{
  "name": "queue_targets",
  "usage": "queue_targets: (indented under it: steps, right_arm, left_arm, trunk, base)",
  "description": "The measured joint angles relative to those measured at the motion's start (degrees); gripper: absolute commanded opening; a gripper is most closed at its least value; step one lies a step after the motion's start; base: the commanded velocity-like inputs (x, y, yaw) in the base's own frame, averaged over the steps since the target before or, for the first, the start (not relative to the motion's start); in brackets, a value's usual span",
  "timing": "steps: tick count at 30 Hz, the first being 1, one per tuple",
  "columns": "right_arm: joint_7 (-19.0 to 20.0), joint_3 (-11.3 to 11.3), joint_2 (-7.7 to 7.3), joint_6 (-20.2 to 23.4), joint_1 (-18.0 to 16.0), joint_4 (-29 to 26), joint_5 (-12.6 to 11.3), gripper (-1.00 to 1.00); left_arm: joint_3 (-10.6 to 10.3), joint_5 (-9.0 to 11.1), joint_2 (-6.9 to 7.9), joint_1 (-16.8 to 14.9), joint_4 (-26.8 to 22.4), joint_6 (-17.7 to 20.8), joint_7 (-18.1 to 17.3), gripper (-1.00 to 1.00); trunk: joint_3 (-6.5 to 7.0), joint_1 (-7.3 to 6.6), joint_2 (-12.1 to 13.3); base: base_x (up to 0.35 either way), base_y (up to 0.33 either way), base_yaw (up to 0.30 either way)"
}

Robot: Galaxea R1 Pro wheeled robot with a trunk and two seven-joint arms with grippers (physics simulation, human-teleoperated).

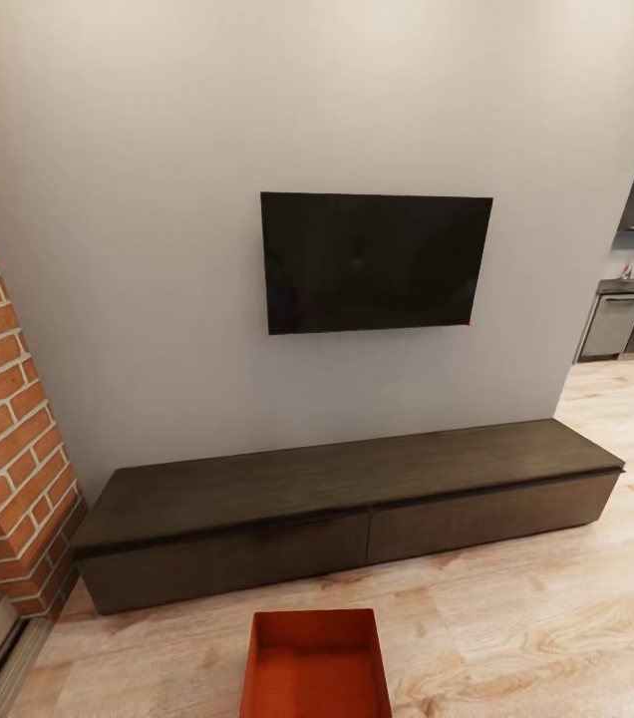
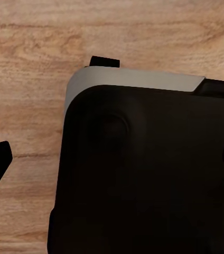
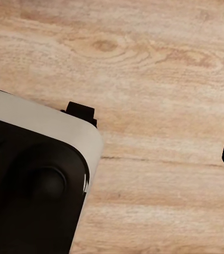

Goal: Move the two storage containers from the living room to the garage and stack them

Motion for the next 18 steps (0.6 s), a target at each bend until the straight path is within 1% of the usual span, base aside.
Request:
queue_targets:
  steps: [14, 18]
  right_arm:
    - [0.4, 0.0, -0.09, 0.1, 0.0, 0.0, 0.1, 1.00]
    - [0.4, 0.2, -0.12, 0.1, 0.0, 0.0, 0.3, 1.00]
  left_arm:
    - [0.0, 0.0, -0.02, 0.0, 0.0, 0.0, 0.0, 1.00]
    - [0.0, 0.0, -0.03, 0.0, 0.0, 0.0, 0.0, 1.00]
  trunk:
    - [-0.01, 0.00, 0.0]
    - [-0.20, 0.00, 0.0]
  base:
    - [0.000, 0.000, 0.001]
    - [0.000, 0.000, 0.058]
